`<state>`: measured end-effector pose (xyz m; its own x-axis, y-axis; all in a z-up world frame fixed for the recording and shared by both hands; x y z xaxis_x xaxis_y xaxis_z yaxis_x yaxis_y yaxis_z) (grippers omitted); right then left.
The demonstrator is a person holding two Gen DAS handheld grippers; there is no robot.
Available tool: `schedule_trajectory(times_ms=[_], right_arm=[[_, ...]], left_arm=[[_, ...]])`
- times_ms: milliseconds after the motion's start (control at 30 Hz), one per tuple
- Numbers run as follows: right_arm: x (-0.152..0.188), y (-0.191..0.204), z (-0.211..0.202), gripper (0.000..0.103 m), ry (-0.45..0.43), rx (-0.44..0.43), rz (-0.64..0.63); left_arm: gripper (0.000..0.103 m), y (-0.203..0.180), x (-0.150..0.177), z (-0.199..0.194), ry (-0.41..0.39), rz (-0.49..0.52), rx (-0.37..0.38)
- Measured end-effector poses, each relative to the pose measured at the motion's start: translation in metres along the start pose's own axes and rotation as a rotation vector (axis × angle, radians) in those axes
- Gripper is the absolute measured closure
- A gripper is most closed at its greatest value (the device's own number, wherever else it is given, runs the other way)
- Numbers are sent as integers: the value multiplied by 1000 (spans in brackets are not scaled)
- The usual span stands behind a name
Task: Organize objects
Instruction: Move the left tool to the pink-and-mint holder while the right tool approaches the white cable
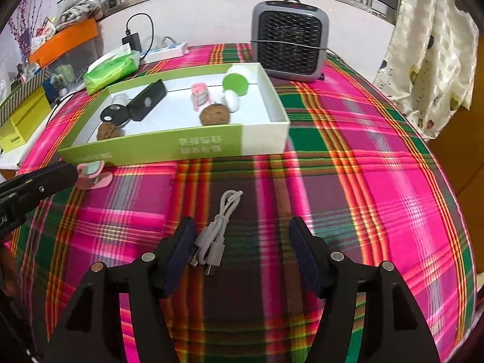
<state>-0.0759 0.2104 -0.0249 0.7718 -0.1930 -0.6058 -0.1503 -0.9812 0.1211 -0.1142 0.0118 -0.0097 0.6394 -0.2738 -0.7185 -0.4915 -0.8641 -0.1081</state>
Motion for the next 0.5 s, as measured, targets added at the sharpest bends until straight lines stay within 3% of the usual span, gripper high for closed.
schedule_trajectory(times_ms=[500], right_arm=[[-5,-28,-2,38,-5,14,17]], left_arm=[[69,-29,5,6,35,65,77]])
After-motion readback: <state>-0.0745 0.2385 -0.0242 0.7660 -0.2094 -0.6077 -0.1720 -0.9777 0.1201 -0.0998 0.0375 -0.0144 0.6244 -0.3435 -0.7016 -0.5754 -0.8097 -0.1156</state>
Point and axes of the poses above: each gripper's, at about its wrist camera, not at the fingertips, and z roughly the way its jaws point, y to its left, x to its underside, the point moved 4 cm from there along z, roughly the way its jaws point, and after that the axes turned 12 degrees about z, right-handed, at the moved point
